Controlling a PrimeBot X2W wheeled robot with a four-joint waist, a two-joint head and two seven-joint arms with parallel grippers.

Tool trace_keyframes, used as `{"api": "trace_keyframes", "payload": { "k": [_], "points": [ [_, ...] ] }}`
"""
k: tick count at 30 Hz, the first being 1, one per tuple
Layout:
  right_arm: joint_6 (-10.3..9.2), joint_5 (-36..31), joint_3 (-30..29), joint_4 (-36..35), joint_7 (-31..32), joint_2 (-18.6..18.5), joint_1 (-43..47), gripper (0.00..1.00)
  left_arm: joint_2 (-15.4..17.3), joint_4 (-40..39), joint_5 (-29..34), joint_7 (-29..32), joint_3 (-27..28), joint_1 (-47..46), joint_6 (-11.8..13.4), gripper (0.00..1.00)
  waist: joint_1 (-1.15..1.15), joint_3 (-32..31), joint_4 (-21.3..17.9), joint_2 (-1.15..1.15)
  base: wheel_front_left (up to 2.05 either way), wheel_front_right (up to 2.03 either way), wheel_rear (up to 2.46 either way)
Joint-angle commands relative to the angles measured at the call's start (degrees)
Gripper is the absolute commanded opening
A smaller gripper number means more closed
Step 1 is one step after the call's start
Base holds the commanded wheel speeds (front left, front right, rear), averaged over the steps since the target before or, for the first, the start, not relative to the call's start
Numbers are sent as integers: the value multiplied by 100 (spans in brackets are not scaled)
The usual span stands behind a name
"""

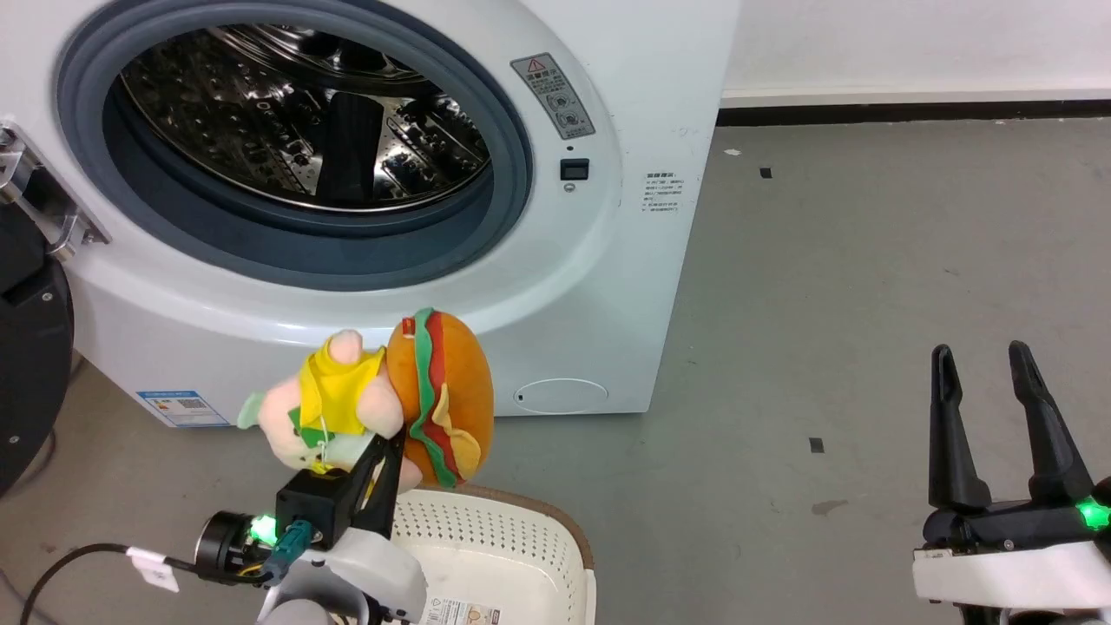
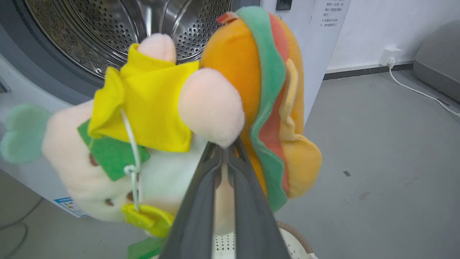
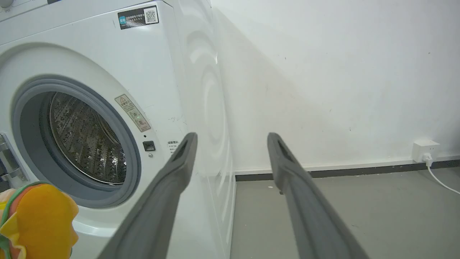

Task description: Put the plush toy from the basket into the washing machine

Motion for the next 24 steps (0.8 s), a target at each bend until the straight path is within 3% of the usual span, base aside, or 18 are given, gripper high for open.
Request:
{"api": "trace_keyframes", "payload": {
  "k": [1, 14, 24],
  "points": [
    [-4, -21, 7, -35, -25, -1, 86, 100, 17, -193, 5, -31, 56, 102, 34, 0, 1, 11, -21, 0, 0, 0, 0],
    [-4, -27, -13, -279, -25, -1, -156, 100, 152, -1500, 35, -31, 763, -366, 151, 0, 1, 853, -387, 0, 0, 0, 0],
    [-4, 94, 80, -470, -25, -1, -672, 100, 831, -1460, 163, 87, 1218, -1889, 48, 0, 1, 2230, -879, 0, 0, 0, 0]
  ]
}}
